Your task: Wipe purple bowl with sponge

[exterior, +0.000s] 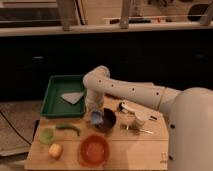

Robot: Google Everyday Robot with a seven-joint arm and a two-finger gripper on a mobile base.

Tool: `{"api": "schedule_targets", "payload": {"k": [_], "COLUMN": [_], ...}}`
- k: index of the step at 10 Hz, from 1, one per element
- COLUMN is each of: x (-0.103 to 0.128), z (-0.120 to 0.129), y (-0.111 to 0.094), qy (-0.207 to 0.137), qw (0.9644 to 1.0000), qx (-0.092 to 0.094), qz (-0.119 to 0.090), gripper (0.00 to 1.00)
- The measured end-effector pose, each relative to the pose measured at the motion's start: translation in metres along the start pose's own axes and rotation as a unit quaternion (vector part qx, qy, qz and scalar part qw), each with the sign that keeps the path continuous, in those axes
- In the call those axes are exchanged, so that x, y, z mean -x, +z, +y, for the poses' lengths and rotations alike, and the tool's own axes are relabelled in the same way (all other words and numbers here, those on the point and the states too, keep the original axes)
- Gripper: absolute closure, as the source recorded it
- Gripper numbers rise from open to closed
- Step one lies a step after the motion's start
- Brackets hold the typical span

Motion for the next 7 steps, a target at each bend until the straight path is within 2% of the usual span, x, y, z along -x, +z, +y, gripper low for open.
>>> {"api": "schedule_targets", "payload": {"k": [2, 3, 7], "x": [0.013, 0.02, 0.029], "z": [0.014, 0.031, 0.075], "y": [0.0, -0.002, -0.005], "qy": [0.011, 0.026, 0.084], "qw": [0.9999, 0.9996, 0.9964], "qx": [-0.001, 0.0, 0.01], "qz": [-0.01, -0.014, -0.011], "gripper": [1.0, 1.0, 1.0]}}
